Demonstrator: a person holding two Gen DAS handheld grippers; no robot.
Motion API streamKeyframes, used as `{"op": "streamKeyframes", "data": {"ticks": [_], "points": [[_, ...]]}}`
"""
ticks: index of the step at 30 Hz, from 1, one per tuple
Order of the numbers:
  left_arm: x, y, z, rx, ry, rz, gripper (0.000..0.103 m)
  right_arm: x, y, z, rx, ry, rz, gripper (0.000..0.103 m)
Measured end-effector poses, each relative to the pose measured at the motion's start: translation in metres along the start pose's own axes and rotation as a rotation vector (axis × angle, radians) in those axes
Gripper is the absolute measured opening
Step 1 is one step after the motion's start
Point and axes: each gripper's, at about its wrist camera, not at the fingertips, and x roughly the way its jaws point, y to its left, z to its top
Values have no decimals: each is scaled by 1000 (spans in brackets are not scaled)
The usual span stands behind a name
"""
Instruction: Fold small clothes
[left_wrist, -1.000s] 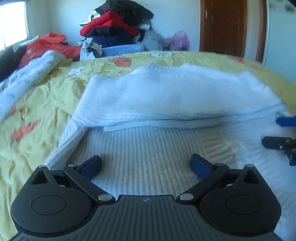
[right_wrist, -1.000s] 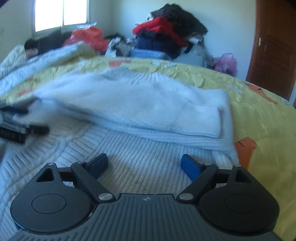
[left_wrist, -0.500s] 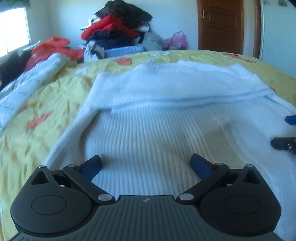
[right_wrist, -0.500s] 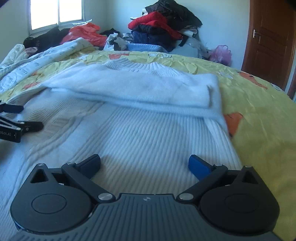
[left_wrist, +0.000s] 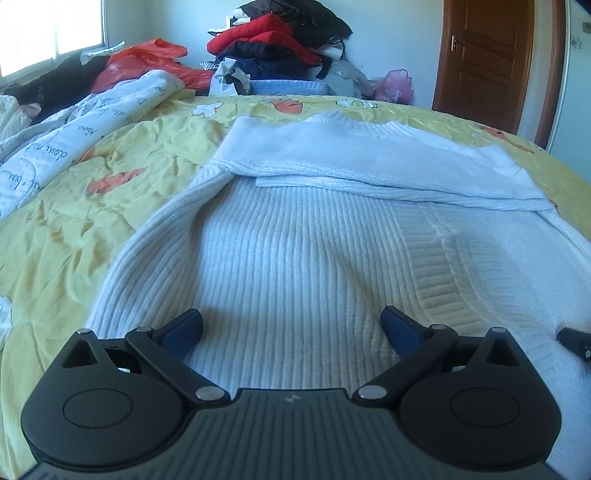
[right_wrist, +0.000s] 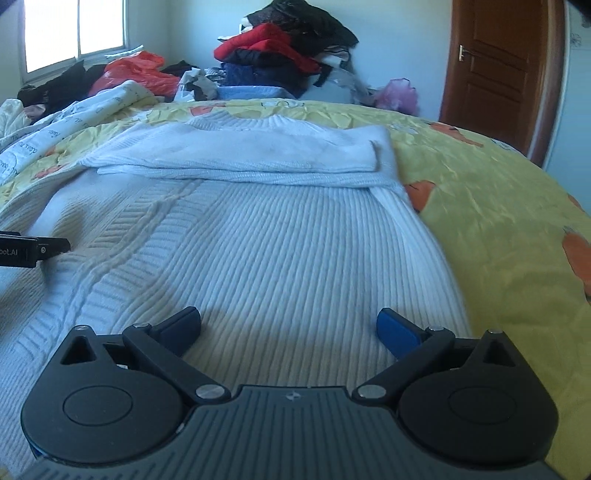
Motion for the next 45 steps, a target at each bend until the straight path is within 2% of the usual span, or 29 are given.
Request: {"op": "streamKeyframes", "data": {"ticks": [3, 6, 10, 15, 19, 25, 29, 33, 38, 45], "points": [[-12, 5, -6, -41, -17, -27, 103, -8, 0, -7, 6, 1, -5, 102], [-22, 5, -16, -38, -21, -56, 103, -17, 1, -14, 12, 6, -11, 102], [-31, -9, -36, 79, -48, -10, 103, -25, 6, -22, 18, -4, -31, 102], [-40, -5, -43, 62, -39, -16, 103, -34, 17, -27, 28, 9, -66, 102], [-51, -4, -57, 85, -56, -16, 103, -43, 21, -34, 22, 7, -78, 102], [-75, -5, -71, 116, -67, -11, 103, -57, 21, -44, 22, 9, -48, 102], [-68, -10, -69, 133, -77, -2, 103, -53, 24, -49, 11, -26, -49, 103], [-60, -4, -70, 86, -90, -44, 103, -52, 22, -50, 20, -35, -32, 103], [-60, 4, -73, 75, -101, -88, 103, -51, 22, -53, 17, -42, -21, 103], [-63, 1, -79, 87, -121, -81, 103, -56, 30, -60, 18, -51, -50, 103]]}}
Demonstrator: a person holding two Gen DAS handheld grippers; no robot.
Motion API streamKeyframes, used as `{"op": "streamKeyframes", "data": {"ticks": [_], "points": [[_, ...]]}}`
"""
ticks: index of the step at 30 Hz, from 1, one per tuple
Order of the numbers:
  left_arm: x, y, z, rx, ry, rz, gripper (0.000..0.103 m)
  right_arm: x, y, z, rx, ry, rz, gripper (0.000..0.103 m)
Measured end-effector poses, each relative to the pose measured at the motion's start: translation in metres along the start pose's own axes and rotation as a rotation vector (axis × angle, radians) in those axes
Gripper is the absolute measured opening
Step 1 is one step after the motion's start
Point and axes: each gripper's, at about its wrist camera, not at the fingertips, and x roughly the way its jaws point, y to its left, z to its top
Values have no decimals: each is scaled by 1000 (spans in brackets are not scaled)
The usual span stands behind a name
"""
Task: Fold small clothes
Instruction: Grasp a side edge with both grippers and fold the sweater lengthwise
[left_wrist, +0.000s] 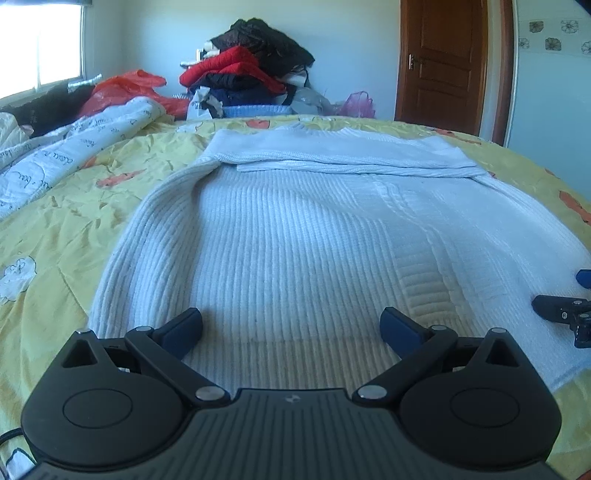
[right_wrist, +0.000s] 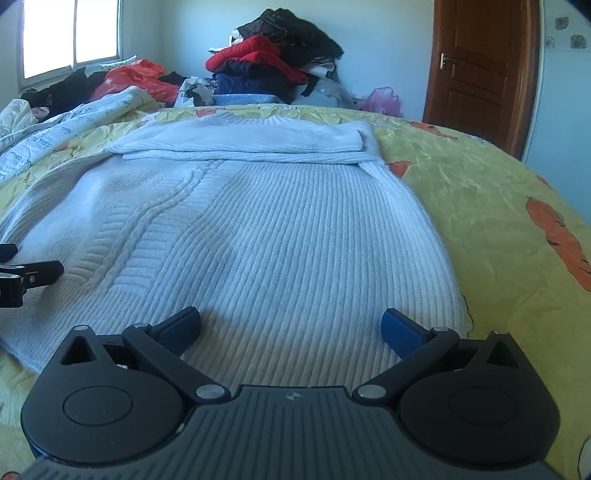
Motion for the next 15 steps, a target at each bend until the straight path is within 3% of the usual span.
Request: {"op": "streamKeyframes", "data": {"ticks": [11, 15], "points": [[-10, -1, 1, 5, 21, 33, 103, -4, -1, 1, -4, 5, 14, 103], [-47, 19, -4, -43, -18, -74, 103, -28, -24, 10, 61, 13, 152, 103]]}}
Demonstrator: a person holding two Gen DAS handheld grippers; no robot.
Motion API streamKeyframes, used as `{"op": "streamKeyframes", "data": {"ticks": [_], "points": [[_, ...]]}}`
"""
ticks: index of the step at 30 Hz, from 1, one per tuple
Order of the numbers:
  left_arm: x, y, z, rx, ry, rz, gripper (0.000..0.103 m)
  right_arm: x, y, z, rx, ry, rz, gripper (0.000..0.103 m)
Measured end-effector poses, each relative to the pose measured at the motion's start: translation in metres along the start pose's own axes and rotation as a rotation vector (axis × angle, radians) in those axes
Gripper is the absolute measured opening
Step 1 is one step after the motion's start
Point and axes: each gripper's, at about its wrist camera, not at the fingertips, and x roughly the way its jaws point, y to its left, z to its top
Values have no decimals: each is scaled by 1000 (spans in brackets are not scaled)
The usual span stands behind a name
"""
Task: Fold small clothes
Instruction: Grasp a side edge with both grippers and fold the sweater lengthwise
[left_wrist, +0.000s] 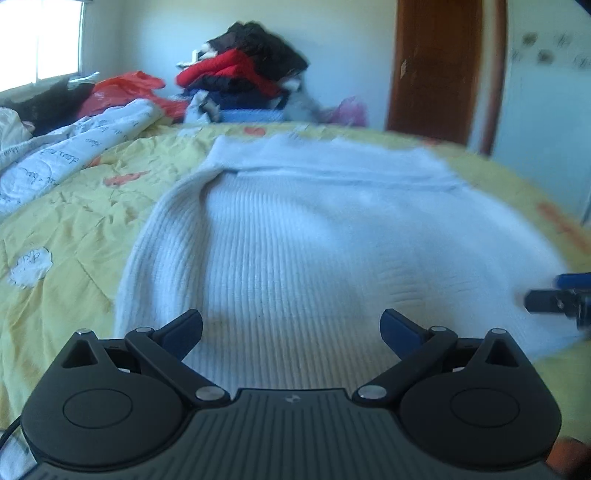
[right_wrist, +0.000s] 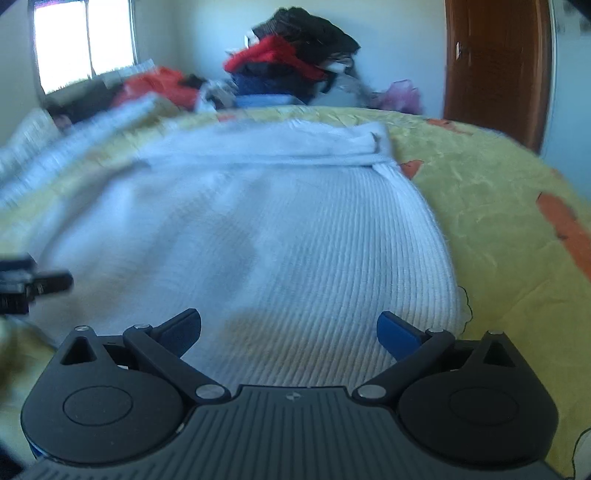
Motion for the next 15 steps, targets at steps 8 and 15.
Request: {"op": "streamKeyframes", "data": {"ticks": [8, 15], "points": [[-19, 87, -5, -307, 55, 14, 103, -33, -91, 4, 385, -25, 79, 99], [-13, 124, -7, -538, 94, -189, 103, -17, -134, -21, 600, 71, 282, 70]]}}
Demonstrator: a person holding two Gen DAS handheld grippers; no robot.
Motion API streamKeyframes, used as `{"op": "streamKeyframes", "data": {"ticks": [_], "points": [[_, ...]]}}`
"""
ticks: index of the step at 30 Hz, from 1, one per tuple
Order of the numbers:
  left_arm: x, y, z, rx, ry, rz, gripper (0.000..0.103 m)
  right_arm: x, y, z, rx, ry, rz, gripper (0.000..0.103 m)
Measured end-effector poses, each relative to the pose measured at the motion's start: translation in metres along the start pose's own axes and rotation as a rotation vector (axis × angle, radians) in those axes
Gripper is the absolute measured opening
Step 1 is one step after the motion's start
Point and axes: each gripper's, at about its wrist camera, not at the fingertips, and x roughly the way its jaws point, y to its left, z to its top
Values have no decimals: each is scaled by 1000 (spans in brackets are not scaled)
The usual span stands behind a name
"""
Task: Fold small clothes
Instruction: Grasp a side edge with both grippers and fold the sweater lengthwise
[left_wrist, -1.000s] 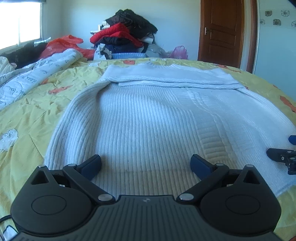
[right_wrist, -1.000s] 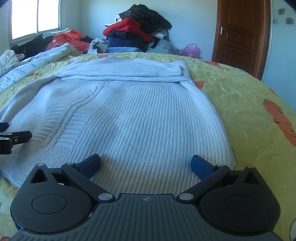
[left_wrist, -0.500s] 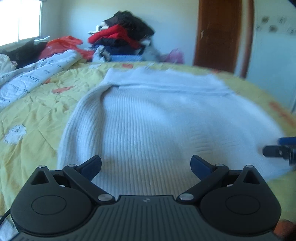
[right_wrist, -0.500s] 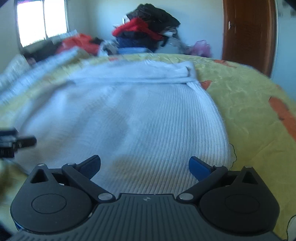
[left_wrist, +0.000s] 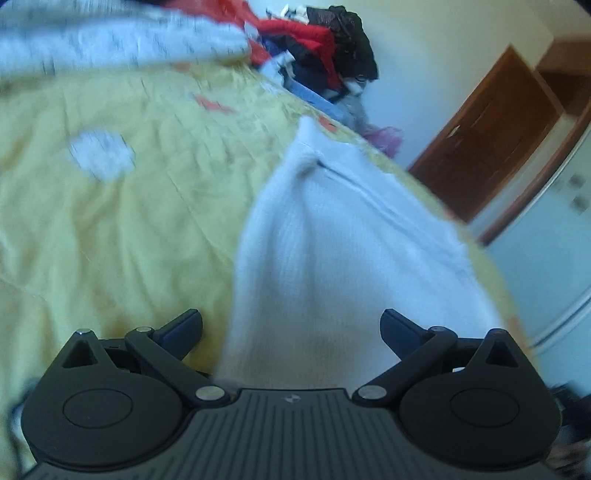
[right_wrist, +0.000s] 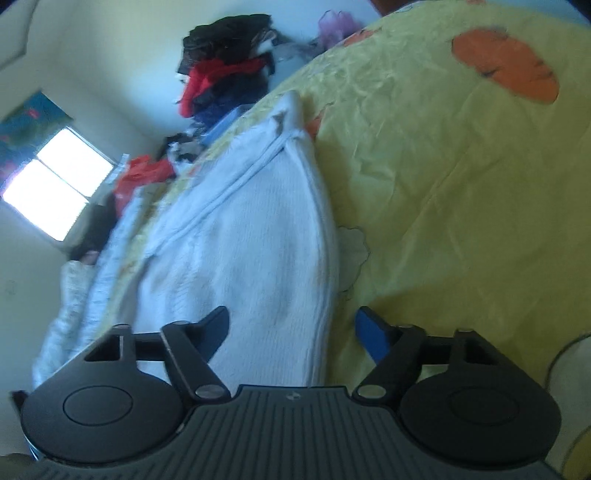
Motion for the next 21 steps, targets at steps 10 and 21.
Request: {"op": "streamKeyframes", "data": {"ticks": [10, 21], "points": [[15, 31, 8, -295, 179, -388, 103, 24, 11, -12, 50, 117, 163, 64], [9, 28, 14, -210, 157, -224, 102, 20, 9, -11, 50, 109, 146, 64]]}}
